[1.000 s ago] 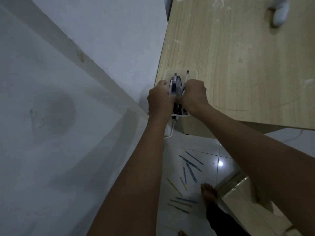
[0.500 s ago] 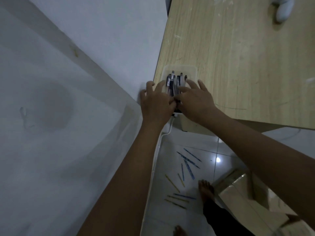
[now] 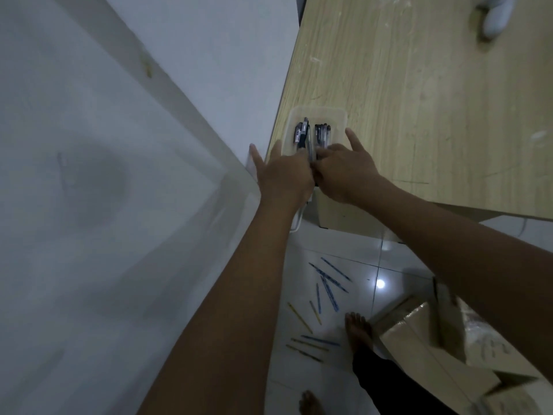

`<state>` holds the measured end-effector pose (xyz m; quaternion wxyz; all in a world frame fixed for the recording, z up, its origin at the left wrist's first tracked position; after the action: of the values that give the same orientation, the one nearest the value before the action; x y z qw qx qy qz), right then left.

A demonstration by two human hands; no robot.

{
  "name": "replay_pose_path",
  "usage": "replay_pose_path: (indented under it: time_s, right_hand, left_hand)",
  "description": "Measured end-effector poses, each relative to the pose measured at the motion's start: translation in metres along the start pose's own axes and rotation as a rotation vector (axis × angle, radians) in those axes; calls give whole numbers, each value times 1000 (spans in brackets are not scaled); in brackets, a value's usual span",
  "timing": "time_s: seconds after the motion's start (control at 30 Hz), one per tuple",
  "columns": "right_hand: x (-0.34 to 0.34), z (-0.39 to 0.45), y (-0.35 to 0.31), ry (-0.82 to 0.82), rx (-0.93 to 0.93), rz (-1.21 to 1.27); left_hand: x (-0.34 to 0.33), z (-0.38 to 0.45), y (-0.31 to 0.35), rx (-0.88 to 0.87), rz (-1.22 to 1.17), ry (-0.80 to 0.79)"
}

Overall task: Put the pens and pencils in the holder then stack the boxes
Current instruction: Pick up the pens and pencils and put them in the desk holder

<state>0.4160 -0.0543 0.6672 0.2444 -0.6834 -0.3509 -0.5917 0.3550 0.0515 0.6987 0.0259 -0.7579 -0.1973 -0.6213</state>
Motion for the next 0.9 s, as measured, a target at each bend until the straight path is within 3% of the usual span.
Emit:
replay_pose_path:
  time_s: [0.1, 0.3, 0.63, 0.9]
  right_hand:
    - [11, -5, 1, 20, -23, 63]
    - [9, -64, -26, 164, -108, 159]
    - [-13, -229, -132, 74, -200, 205]
    - [-53, -364, -209, -155, -189, 216]
  left_hand:
    - [-2, -12, -11, -7, -142, 95]
    - [-12, -74, -30, -31, -13, 323]
    - [-61, -279, -54, -28, 96, 249]
    - [-129, -432, -75, -6, 70, 112]
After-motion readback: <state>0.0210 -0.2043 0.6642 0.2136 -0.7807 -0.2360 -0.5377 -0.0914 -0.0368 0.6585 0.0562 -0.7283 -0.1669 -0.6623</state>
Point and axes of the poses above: each hand's wrist, its own z-axis towards the middle knuckle, its own x-axis out of the back of the hand, y = z × x, the point moved 1 cm from there along z, towards the middle knuckle, and after that the axes turned 9 degrees about -z, right-handed, at the moved point
